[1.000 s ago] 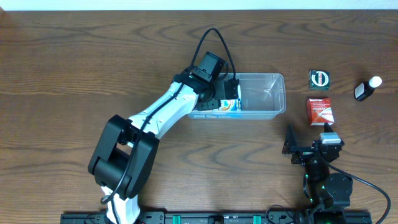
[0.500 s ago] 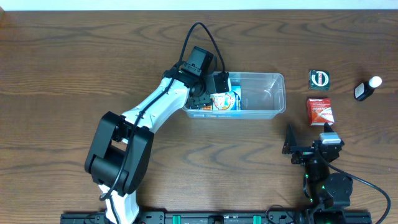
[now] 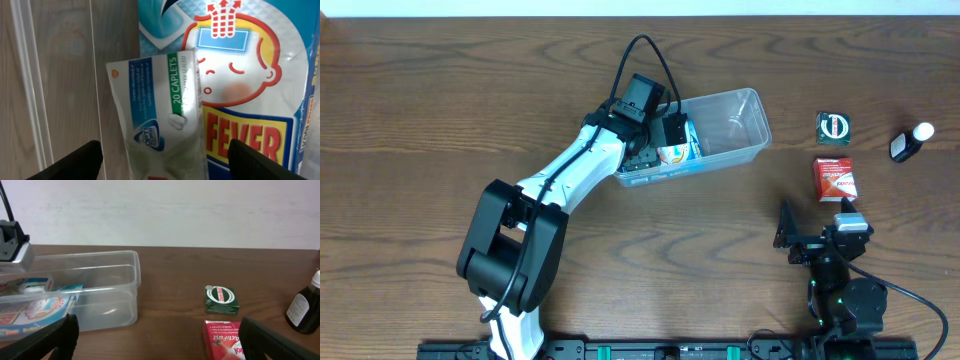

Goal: Pack container
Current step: 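Release the white box and push it flat inside the container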

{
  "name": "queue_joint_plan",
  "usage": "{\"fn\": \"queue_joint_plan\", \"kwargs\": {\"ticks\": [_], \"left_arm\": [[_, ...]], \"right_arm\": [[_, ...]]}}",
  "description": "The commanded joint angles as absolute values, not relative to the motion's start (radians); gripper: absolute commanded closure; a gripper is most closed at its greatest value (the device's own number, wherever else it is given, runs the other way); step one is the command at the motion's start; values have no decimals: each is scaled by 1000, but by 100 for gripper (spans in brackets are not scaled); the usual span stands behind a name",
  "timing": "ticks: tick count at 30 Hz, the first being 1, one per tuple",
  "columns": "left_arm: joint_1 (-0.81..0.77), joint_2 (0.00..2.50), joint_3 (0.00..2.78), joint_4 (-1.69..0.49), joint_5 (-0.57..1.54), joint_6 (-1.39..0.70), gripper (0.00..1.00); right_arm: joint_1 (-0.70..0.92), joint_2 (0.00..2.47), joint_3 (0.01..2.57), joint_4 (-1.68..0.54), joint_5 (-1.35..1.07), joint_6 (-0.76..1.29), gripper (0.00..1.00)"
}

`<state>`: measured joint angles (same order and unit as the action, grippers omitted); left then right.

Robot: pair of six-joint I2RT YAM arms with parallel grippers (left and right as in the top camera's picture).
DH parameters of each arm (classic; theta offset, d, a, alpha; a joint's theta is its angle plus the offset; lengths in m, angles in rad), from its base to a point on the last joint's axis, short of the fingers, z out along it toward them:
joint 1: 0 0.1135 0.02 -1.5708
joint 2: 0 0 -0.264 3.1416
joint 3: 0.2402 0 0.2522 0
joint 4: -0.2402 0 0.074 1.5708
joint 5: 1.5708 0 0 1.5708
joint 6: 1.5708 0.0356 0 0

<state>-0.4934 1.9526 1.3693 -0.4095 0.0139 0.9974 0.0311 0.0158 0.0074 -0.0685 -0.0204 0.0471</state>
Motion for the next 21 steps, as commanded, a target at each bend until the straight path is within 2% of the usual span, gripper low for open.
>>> {"fn": "queue_joint_plan", "kwargs": {"ticks": [1, 9, 14, 15, 16, 17, 19, 21], "left_arm": [[-495, 1956, 1372, -405, -39, 978, 19], [-545, 1838, 1372, -405, -38, 917, 19], [-558, 1718, 1372, -398, -38, 773, 20], [-558, 1691, 1372, -398, -38, 720, 27], [-558, 1667, 1372, -400, -38, 662, 46], [-558, 1649, 1372, -403, -38, 603, 59], [-558, 1620, 1372, -409, -32, 424, 92], [-560, 1613, 1372, -419, 17, 250, 94]], "right_arm": [[23, 13, 6, -72, -27, 36, 1], [23, 13, 6, -72, -27, 36, 1], [23, 13, 6, -72, -27, 36, 1], [23, 13, 6, -72, -27, 36, 1], [23, 13, 6, -72, -27, 36, 1], [23, 13, 6, -72, -27, 36, 1], [23, 13, 6, -72, -27, 36, 1], [23, 13, 6, -72, -27, 36, 1]]}}
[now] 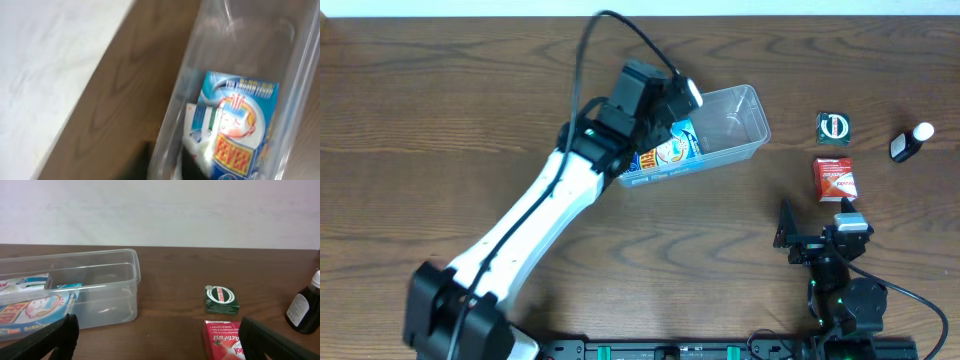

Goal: Pack container
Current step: 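Release the white box and push it flat inside the container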

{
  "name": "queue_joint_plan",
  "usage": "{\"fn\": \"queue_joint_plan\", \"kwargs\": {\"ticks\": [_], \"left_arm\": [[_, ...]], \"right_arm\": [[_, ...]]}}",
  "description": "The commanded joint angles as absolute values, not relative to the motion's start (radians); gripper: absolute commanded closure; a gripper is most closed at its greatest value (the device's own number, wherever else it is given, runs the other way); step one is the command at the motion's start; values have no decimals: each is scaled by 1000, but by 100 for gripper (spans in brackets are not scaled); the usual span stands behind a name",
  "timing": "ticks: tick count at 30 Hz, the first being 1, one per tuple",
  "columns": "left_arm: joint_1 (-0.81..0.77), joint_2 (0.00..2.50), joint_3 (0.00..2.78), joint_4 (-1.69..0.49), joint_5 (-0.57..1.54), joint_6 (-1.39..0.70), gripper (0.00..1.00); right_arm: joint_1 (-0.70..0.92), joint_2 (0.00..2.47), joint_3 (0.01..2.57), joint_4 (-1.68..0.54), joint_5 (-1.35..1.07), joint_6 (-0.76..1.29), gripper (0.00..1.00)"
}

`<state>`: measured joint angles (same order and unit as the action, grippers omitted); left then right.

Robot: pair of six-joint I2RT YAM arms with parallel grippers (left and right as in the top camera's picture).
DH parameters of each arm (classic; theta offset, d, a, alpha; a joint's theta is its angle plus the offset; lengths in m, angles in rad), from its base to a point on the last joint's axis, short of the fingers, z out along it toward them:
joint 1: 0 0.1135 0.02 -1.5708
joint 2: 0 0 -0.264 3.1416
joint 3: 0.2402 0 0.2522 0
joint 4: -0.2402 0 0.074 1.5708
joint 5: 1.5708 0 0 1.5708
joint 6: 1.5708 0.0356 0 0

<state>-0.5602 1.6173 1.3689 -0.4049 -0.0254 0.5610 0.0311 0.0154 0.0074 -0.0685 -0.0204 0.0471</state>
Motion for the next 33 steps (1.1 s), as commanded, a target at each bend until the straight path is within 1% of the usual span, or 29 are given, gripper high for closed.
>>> {"fn": "queue_joint_plan", "kwargs": {"ticks": [1, 4, 10, 18, 29, 33], "left_arm": [[-562, 1613, 1372, -428, 58, 165, 94], [-567, 1625, 1371, -448, 148, -11, 94], [-593, 1694, 1371, -447, 150, -297, 94], [-646, 1809, 1371, -400, 149, -477, 94], [-693, 1826, 1371, -400, 145, -495, 94], [-697, 1835, 1371, -358, 134, -492, 94]], "right_arm": [[23, 13, 6, -72, -27, 36, 1], [23, 13, 6, -72, -27, 36, 1], [23, 13, 6, -72, -27, 36, 1], [23, 13, 6, -72, -27, 36, 1], [23, 13, 6, -72, -27, 36, 1], [23, 13, 6, -72, -27, 36, 1]]}}
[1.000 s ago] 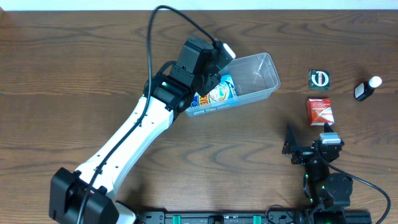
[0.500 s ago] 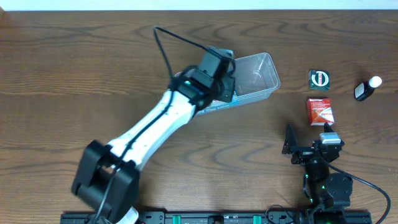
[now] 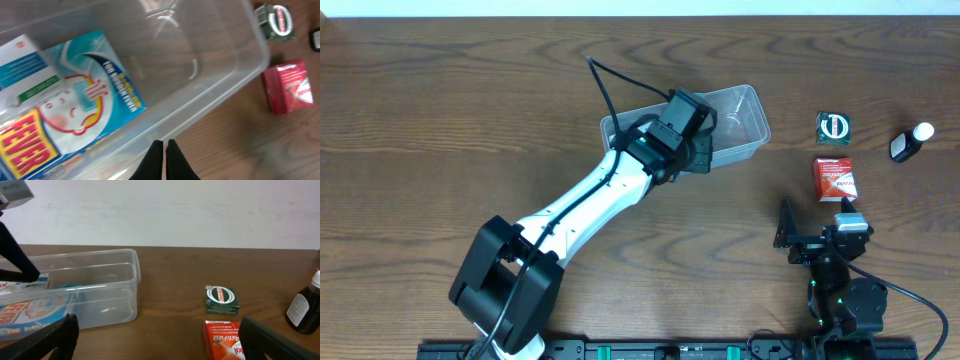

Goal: Pack container
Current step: 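Release the white box and push it flat inside the container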

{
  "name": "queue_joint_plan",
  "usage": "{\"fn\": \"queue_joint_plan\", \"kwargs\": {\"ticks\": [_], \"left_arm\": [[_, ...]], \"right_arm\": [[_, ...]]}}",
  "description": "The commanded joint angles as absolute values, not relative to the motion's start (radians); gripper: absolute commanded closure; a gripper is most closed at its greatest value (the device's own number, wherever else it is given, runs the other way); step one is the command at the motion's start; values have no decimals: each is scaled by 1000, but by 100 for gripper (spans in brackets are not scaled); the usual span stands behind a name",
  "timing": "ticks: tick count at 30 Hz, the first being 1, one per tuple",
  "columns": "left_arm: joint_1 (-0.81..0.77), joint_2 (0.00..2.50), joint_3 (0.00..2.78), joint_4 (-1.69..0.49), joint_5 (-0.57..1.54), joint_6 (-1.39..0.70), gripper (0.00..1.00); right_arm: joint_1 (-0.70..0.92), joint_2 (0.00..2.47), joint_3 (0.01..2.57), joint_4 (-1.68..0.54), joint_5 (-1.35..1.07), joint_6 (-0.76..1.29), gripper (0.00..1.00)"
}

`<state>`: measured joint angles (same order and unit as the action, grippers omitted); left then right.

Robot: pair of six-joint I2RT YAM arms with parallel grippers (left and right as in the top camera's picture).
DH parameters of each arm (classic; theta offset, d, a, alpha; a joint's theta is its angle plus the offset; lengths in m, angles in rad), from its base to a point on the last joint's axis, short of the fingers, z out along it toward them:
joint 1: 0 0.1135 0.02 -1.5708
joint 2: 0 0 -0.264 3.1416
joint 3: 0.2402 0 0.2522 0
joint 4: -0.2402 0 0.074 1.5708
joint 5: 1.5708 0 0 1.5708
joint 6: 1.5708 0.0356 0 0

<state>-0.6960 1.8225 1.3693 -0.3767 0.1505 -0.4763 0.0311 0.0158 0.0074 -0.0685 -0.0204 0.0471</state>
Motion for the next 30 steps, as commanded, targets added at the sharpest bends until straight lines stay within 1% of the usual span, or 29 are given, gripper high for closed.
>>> {"fn": "queue_joint_plan", "kwargs": {"ticks": [1, 8, 10, 17, 30], "left_arm": [[-696, 1838, 1371, -347, 127, -492, 94], [-696, 1876, 1371, -319, 93, -492, 94], [-696, 1888, 1371, -294, 61, -492, 94], [-693, 1897, 1371, -186, 57, -492, 94], [-691, 1960, 1371, -145, 34, -492, 94]], "right_arm": [[23, 13, 6, -72, -27, 36, 1], [23, 13, 6, -72, -27, 36, 1], [23, 13, 6, -72, -27, 36, 1], [23, 13, 6, -72, -27, 36, 1], [23, 13, 6, -72, -27, 36, 1]]}}
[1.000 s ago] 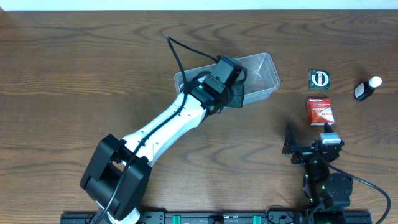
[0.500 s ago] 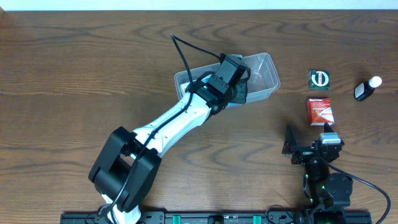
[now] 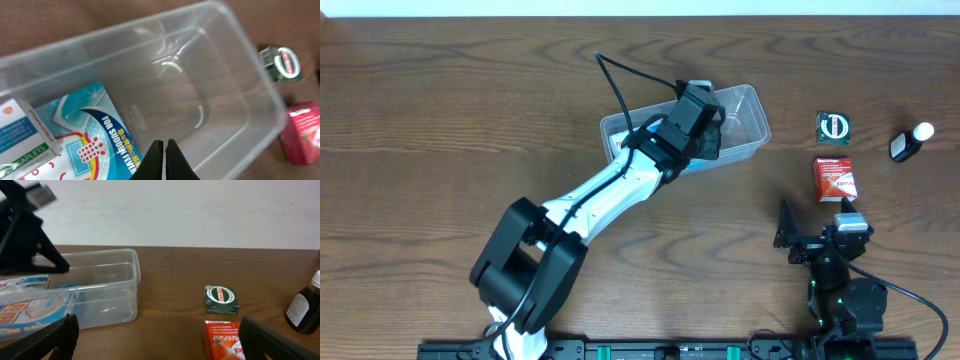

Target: Pack container

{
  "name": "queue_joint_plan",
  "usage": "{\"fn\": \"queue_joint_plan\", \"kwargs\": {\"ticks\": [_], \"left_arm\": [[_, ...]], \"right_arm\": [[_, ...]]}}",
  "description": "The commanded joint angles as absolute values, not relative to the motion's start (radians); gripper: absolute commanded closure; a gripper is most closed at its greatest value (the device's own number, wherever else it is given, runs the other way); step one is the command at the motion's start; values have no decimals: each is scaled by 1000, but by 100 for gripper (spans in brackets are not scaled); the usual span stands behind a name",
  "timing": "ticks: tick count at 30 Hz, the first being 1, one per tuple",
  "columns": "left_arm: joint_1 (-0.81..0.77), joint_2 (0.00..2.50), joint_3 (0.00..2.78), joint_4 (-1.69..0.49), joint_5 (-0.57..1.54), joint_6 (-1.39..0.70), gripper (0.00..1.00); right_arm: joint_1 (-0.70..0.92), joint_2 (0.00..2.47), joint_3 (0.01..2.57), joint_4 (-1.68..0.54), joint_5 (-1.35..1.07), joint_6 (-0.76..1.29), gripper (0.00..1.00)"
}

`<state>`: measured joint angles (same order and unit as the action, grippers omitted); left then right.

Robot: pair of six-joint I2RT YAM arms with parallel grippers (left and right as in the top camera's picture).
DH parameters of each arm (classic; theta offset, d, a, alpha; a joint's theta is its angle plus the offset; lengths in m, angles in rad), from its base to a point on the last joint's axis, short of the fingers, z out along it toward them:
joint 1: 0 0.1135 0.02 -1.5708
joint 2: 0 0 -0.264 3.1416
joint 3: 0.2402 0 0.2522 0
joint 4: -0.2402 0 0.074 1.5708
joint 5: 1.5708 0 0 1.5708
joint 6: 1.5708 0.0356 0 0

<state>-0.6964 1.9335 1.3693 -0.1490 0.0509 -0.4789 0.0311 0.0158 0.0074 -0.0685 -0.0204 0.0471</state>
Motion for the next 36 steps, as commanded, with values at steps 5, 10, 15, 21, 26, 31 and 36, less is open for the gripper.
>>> {"fn": "queue_joint_plan", "kwargs": {"ticks": [5, 10, 15, 21, 26, 31, 36], "left_arm": [[-692, 1960, 1371, -173, 33, -492, 94], [-693, 1960, 1371, -216, 37, -492, 94], [-693, 1960, 1371, -267, 84, -492, 94], [-693, 1945, 1371, -334, 132, -491, 94], [-693, 1896, 1371, -393, 131, -438, 94], [-692, 1834, 1371, -410, 125, -422, 94], [-679, 1737, 1380, -400, 26, -381, 94]], "right_arm": [[23, 13, 6, -72, -27, 36, 1], [23, 13, 6, -72, -27, 36, 1], [23, 13, 6, -72, -27, 36, 1], [23, 13, 6, -72, -27, 36, 1], [23, 13, 6, -72, -27, 36, 1], [23, 13, 6, -72, -27, 36, 1], [23, 13, 6, -72, -27, 36, 1]]}}
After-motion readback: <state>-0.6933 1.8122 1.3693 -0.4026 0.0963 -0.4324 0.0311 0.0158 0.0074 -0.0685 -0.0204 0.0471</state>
